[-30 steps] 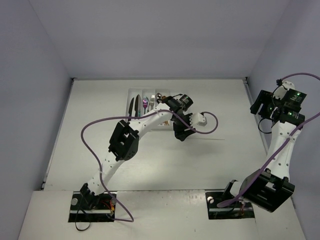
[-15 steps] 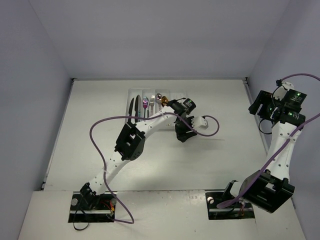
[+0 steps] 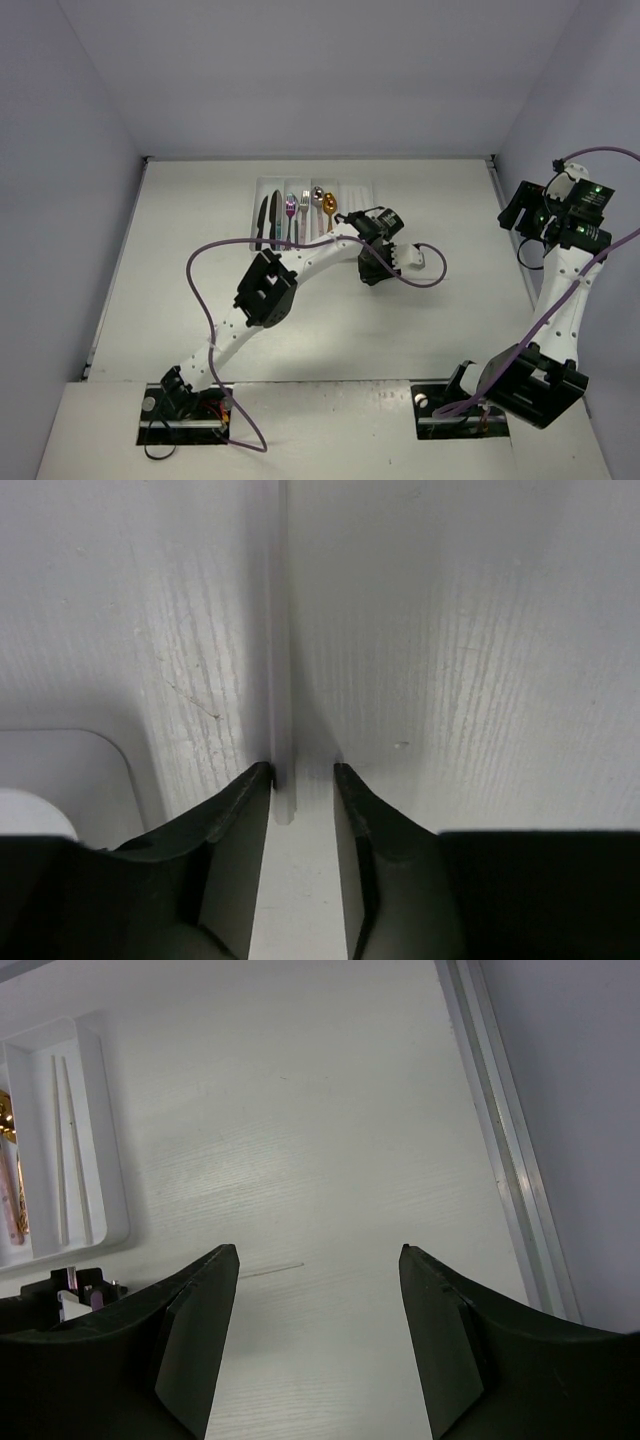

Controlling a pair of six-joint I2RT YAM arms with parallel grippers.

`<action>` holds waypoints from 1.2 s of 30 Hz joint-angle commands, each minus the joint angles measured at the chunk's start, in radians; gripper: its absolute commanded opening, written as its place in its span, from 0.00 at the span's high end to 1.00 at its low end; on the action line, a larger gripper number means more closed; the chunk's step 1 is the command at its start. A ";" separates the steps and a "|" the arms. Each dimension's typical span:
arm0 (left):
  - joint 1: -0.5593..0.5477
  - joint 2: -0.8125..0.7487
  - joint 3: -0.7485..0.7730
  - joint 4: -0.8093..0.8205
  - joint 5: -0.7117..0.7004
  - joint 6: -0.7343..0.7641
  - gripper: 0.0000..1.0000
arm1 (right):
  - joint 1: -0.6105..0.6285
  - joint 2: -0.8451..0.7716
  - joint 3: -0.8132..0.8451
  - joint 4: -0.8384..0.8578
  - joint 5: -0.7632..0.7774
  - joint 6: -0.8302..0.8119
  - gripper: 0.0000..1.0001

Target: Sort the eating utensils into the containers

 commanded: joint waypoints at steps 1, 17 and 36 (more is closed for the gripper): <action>-0.027 -0.066 -0.128 0.053 -0.080 -0.023 0.85 | -0.001 -0.032 0.034 0.025 -0.006 -0.013 0.38; -0.063 -0.390 -0.352 0.094 -0.056 -0.245 1.00 | 0.000 0.003 0.094 0.031 -0.048 0.035 0.39; 0.322 -0.676 -0.581 0.193 0.187 -1.022 1.00 | -0.001 0.025 0.100 0.035 -0.054 0.105 0.40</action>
